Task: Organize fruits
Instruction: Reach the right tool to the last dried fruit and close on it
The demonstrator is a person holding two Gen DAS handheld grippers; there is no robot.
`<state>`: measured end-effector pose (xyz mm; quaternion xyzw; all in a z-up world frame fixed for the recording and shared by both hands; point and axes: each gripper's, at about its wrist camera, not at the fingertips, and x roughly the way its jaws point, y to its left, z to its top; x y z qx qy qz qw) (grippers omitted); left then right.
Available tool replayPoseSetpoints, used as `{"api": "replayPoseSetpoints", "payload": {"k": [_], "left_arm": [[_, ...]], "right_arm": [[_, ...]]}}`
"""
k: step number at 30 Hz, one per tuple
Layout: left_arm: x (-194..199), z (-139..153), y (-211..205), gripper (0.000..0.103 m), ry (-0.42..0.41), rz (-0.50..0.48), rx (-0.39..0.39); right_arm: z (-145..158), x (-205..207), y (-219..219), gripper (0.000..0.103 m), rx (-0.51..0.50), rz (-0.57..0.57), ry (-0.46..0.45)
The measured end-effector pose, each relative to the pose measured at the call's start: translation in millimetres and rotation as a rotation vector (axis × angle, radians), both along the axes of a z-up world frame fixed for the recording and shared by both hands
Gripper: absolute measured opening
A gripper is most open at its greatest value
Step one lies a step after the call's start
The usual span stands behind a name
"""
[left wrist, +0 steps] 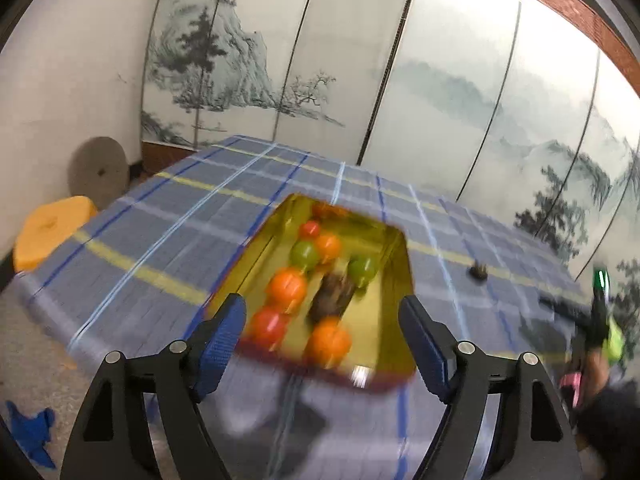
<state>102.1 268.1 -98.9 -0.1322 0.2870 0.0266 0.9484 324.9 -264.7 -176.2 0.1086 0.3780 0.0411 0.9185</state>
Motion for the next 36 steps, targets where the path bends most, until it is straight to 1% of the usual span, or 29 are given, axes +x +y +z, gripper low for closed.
{"api": "replayPoseSetpoints", "payload": {"k": [3,4,6,8,10,12,13,15,16,17,18,19,22,25,26,30,36], "left_arm": [[-43,-27,-5,0.079,0.045,0.018,0.040],[-56,-38,-7,0.079,0.061,0.026,0.036],[-73,-57,-10,0.079,0.105,0.032,0.013],[-85,-77,-14,0.079,0.163,0.043,-0.028],[-94,-85,-16,0.079,0.186,0.045,-0.055],[-99,-85,-21,0.079,0.191,0.037,-0.046],[-101,-84,-23,0.079,0.189,0.030,-0.031],[-101,-80,-25,0.079,0.185,0.025,-0.011],[-101,-79,-24,0.079,0.185,0.022,-0.016],[-101,-79,-23,0.079,0.188,0.021,-0.022],[-104,-79,-22,0.079,0.187,0.024,-0.024],[-106,-78,-22,0.079,0.184,0.025,-0.027],[-107,-75,-23,0.079,0.166,0.024,-0.031],[-108,-74,-27,0.079,0.154,0.016,-0.025],[-108,-74,-28,0.079,0.156,0.012,-0.027],[-109,-72,-33,0.079,0.152,0.007,-0.027],[-118,-67,-34,0.079,0.139,0.023,-0.016]], "right_arm": [[9,9,48,0.103,-0.100,0.130,-0.008],[12,13,65,0.103,-0.119,0.170,-0.013],[15,25,91,0.103,-0.120,0.225,-0.005],[16,36,109,0.103,-0.110,0.258,0.007],[14,49,127,0.102,-0.125,0.273,0.020],[9,59,140,0.099,-0.154,0.287,0.033],[5,65,148,0.095,-0.169,0.292,0.045],[0,75,154,0.073,-0.180,0.299,0.068],[-3,81,158,0.067,-0.176,0.305,0.086],[-6,84,160,0.052,-0.175,0.310,0.098],[-9,87,162,0.041,-0.178,0.309,0.110],[-9,87,163,0.038,-0.201,0.296,0.103],[-6,82,162,0.037,-0.189,0.295,0.104],[3,67,165,0.037,-0.239,0.286,0.059],[7,63,166,0.037,-0.237,0.291,0.052],[29,46,174,0.037,-0.231,0.297,0.008],[59,30,199,0.037,-0.239,0.304,-0.040]]}}
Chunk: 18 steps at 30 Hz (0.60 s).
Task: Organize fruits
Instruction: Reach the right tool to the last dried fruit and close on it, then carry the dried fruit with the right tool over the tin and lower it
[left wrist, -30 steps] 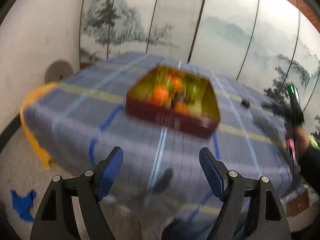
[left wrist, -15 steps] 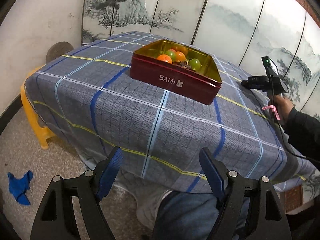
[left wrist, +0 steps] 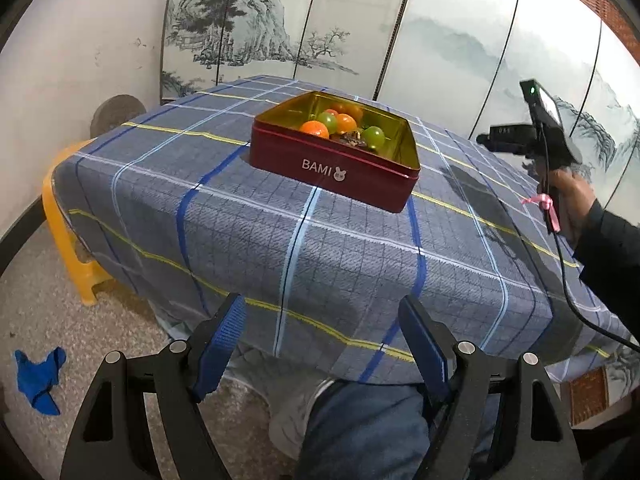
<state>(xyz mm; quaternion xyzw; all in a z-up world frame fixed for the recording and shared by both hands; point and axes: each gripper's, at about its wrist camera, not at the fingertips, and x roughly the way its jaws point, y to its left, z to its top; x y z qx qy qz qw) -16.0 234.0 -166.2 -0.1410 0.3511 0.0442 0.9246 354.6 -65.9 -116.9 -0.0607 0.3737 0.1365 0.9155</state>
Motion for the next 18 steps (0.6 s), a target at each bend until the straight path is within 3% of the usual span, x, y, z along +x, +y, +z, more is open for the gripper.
{"api": "replayPoseSetpoints", "payload": {"k": [18], "left_arm": [[-28,-4,14,0.079,-0.004,0.058,-0.022]], "right_arm": [[53,-45,70,0.037,-0.010,0.104,-0.086]]}}
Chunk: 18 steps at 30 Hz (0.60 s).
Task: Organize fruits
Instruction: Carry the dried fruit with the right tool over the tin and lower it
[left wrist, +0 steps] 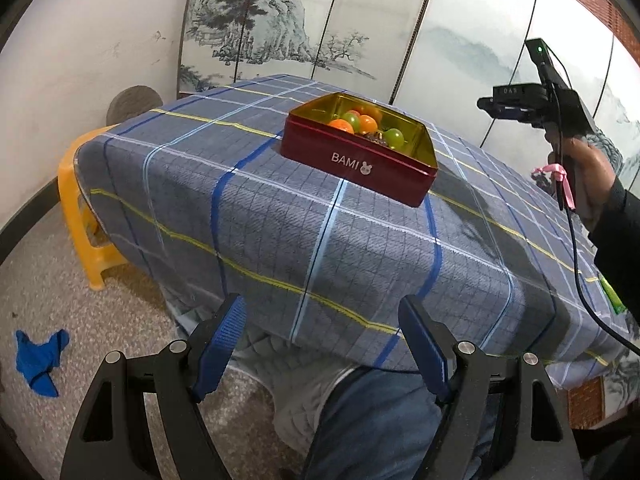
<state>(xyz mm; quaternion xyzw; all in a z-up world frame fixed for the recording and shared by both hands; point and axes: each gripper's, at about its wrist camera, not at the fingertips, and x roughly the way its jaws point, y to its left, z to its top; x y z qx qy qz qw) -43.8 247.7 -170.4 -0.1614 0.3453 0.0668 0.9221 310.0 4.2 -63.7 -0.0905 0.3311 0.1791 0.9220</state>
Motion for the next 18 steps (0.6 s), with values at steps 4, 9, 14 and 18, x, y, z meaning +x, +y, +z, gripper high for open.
{"api": "replayPoseSetpoints", "payload": {"k": [4,9,14,18], "left_arm": [[-4,-1,4,0.079,-0.001,0.017,-0.006],[-10,-3,12,0.079,-0.002,0.040,-0.022],[-15,-9,20,0.079,0.006,0.058,-0.040],[-18,-13,27,0.079,0.015,0.070,-0.052]], "right_arm": [[3,-7,17,0.037,-0.003,0.026,-0.002],[3,-14,40,0.037,-0.013,0.062,-0.004],[1,-24,66,0.037,-0.026,0.098,-0.005],[1,-27,83,0.037,-0.032,0.120,-0.005]]}}
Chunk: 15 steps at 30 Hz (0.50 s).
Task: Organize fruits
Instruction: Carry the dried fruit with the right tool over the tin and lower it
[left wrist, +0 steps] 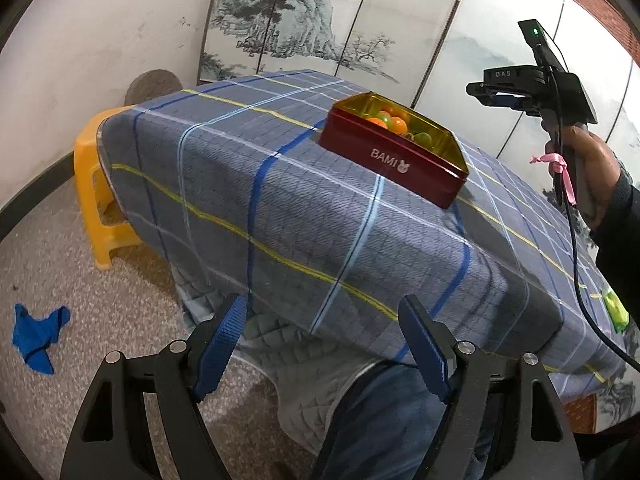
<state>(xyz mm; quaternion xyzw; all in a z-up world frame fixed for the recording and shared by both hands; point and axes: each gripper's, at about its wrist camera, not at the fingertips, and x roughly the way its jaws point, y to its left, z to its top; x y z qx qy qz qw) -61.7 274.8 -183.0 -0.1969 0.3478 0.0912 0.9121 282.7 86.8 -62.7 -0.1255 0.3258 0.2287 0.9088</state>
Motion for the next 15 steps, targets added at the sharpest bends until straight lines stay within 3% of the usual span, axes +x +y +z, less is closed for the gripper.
{"api": "replayPoseSetpoints", "payload": {"k": [6,15], "left_arm": [[0,-7,8,0.079,0.020,0.014,-0.016],[3,-18,14,0.079,0.052,0.022,-0.040]], "right_arm": [[-4,4,19,0.037,0.003,0.022,0.024],[-37,9,26,0.037,0.045,0.052,0.149]]}}
